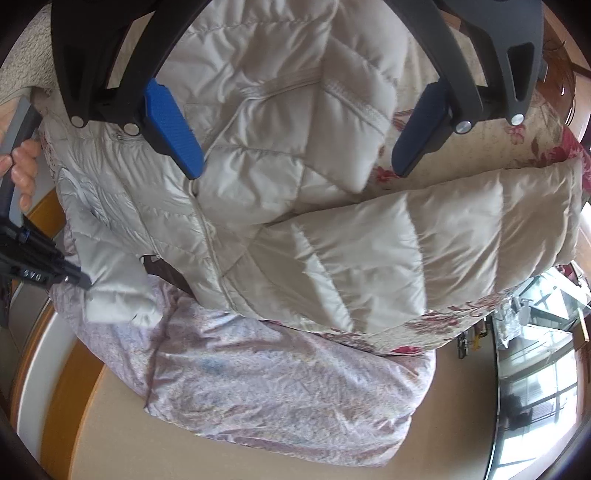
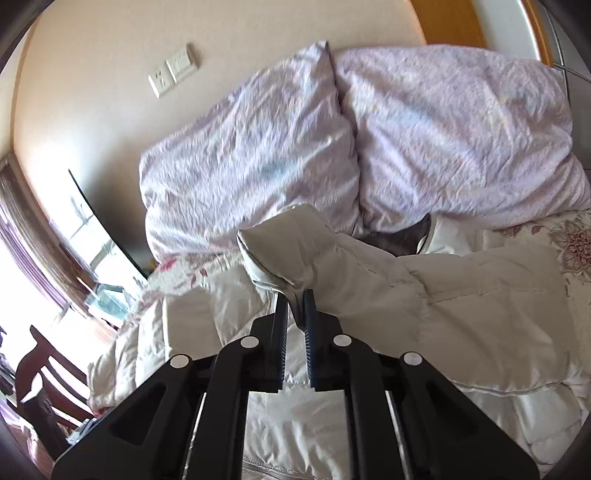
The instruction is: Fold large clothes
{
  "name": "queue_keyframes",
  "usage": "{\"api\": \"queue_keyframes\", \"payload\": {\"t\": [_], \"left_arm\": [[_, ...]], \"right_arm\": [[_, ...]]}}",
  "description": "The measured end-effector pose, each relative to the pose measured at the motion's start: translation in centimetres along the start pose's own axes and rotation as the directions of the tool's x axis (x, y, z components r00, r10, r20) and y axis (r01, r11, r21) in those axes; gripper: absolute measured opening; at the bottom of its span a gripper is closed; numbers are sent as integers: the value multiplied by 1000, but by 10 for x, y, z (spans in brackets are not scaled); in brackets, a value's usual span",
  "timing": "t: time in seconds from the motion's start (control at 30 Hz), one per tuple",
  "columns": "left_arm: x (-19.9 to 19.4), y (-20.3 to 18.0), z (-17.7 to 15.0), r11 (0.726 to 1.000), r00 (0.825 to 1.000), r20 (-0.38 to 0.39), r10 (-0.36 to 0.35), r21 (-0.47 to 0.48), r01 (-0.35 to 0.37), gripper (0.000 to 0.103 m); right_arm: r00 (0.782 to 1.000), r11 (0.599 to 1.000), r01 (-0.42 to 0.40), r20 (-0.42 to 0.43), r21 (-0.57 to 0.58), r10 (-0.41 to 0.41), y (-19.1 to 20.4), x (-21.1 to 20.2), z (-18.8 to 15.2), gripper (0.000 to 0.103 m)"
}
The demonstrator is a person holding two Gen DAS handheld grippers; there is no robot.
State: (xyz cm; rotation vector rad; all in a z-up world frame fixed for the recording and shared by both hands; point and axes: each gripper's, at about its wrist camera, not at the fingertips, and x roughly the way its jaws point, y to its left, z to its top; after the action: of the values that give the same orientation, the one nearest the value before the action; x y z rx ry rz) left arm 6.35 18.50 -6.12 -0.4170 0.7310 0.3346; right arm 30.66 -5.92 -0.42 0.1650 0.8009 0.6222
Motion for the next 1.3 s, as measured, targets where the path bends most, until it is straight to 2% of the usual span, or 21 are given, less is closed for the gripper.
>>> {"api": "queue_keyframes", "payload": {"t": [0.13,0.23,0.27,0.33,0.37,0.43,0.5,0.53,0.6,0.7,0.8,0.83,0.9,0.93,1.07,1.2,1.27,1.3], "left_arm": [[-4,20,0,998,999,4,48,-28,-47,101],[-8,32,-2,997,998,10,66,-37,-66,101],[-9,36,-3,996,997,11,77,-39,-77,101],[-9,43,-4,994,995,8,98,-41,-97,101],[-8,47,-5,993,994,4,108,-46,-107,101],[-8,55,-6,991,993,-5,115,-61,-115,101],[-9,63,-7,989,992,-3,125,-79,-125,101],[-11,66,-8,987,991,-2,134,-87,-134,101],[-12,72,-9,984,989,0,150,-99,-149,101],[-16,80,-11,980,986,3,165,-115,-164,101],[-16,90,-13,972,983,-9,183,-147,-182,101],[-16,94,-13,969,983,-14,186,-164,-185,101],[-16,103,-14,961,982,-22,189,-201,-189,101],[-15,107,-14,957,981,-26,192,-218,-193,101],[-12,119,-13,938,980,-40,197,-283,-200,101],[-7,135,-11,910,982,-52,180,-372,-186,101],[-5,146,-11,886,986,-62,156,-433,-168,92],[-3,153,-12,870,988,-69,140,-469,-156,90]], "right_arm": [[986,992,88,-137,-91,-100,22,67,-35,9],[946,962,160,-246,-221,-214,30,97,-67,13],[934,941,181,-251,-285,-255,35,99,-76,16],[924,901,194,-236,-389,-301,50,92,-86,32],[924,890,180,-239,-418,-299,56,85,-87,37],[938,900,122,-247,-418,-243,65,66,-83,55],[967,925,83,-193,-372,-164,67,46,-71,55],[973,928,110,-152,-356,-173,66,43,-63,55],[970,935,191,-87,-299,-226,57,43,-49,54],[938,917,316,-68,-243,-341,35,69,-37,50],[898,896,350,-175,-274,-404,23,112,-49,50],[881,870,384,-158,-310,-446,26,121,-56,50],[869,842,412,-127,-348,-478,32,125,-60,50],[870,845,409,-131,-344,-475,31,125,-60,50],[900,891,357,-154,-280,-409,17,120,-56,51],[905,889,361,-122,-281,-407,19,118,-61,51],[908,890,362,-112,-279,-404,19,117,-62,51],[910,893,358,-110,-273,-399,18,116,-62,51]]}}
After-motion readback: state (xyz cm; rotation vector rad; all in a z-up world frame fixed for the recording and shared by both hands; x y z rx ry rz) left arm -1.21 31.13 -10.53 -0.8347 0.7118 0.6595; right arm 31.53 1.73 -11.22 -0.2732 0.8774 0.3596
